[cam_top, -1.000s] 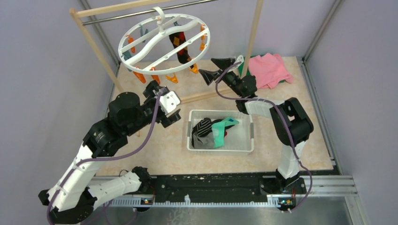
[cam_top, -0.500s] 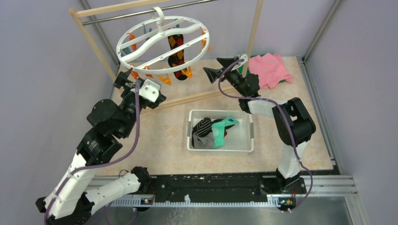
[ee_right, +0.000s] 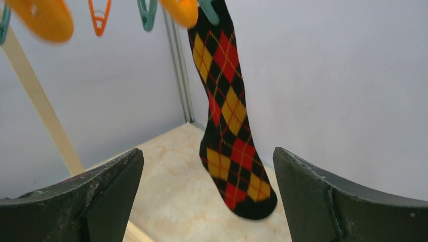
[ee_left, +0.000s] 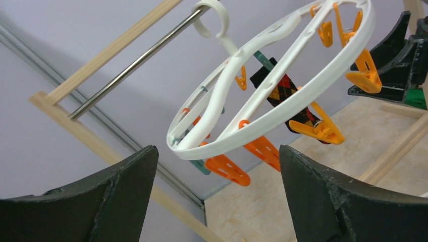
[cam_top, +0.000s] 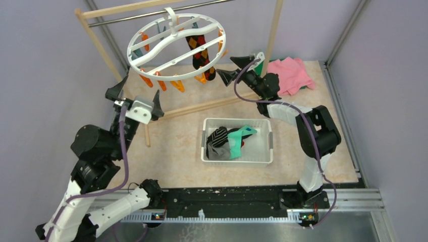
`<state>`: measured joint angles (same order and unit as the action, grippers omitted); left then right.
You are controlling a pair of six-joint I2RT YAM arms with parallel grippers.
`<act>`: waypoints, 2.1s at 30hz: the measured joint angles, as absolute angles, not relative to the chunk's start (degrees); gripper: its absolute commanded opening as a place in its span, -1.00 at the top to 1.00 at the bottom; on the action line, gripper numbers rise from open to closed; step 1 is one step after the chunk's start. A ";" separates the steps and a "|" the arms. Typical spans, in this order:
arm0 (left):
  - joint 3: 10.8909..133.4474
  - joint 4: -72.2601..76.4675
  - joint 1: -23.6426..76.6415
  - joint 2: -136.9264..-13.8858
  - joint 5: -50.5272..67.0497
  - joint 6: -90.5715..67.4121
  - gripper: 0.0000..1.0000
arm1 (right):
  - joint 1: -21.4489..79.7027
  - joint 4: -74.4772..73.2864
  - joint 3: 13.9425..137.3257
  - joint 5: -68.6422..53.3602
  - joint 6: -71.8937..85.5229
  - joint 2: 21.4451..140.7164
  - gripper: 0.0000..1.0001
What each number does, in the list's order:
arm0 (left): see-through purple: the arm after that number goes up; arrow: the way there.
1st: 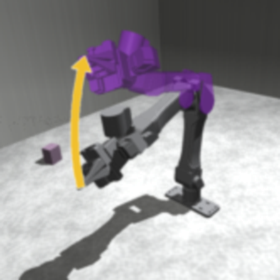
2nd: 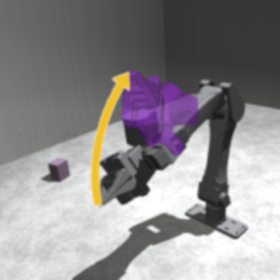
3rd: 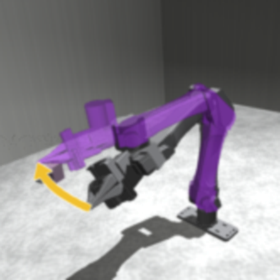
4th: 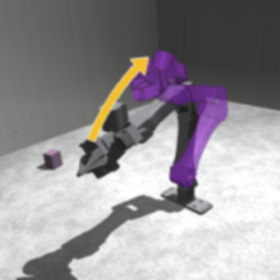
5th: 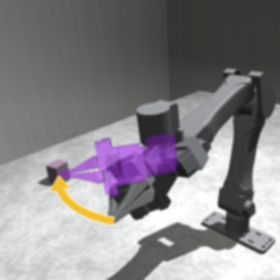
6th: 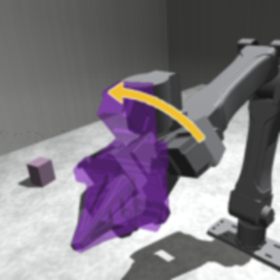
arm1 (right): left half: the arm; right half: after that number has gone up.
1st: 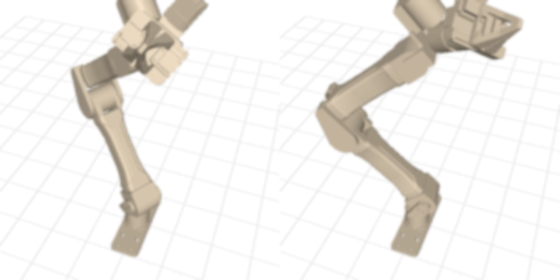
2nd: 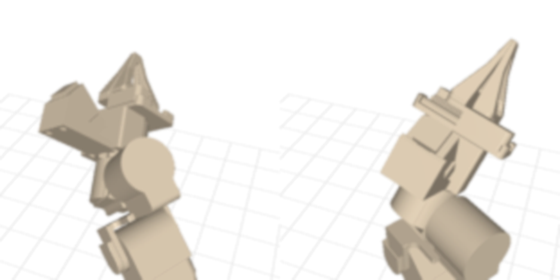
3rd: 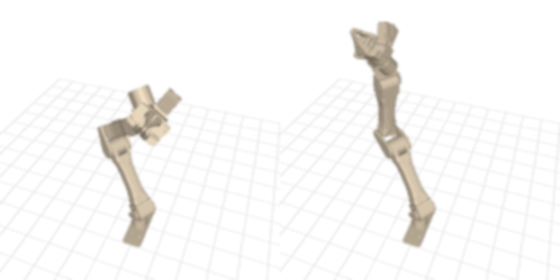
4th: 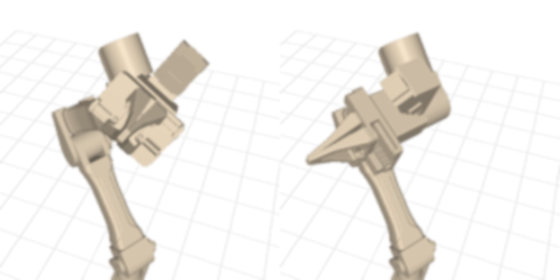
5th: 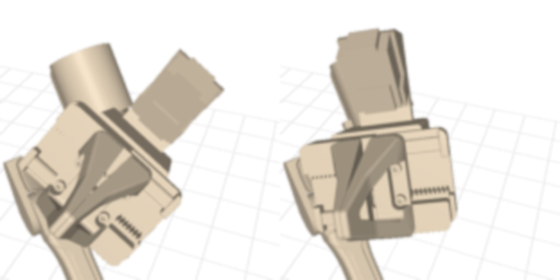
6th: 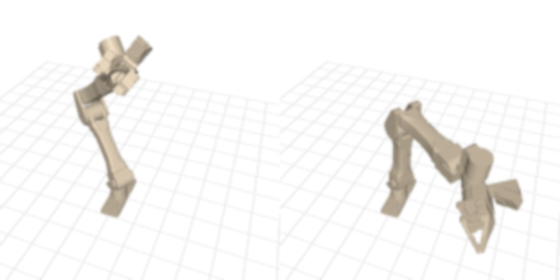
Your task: Remove the socks clipped to the hanger
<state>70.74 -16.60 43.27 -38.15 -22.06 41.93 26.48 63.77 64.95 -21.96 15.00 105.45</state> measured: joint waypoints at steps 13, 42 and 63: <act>73.58 -22.94 43.22 -37.91 -18.39 40.91 -0.93 | 26.55 56.47 102.61 -26.87 13.98 132.88 -0.97; 78.54 -35.40 43.22 -40.34 -7.92 36.16 -0.98 | 30.24 59.96 105.01 -42.65 21.12 140.46 1.00; 82.96 -49.50 43.22 -53.23 16.19 22.55 -0.98 | 29.19 47.81 52.40 -17.12 8.54 87.88 1.00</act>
<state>82.96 -49.50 43.22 -53.23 16.19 22.55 29.19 47.81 52.40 -17.12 8.54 87.88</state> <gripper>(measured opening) 0.987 0.014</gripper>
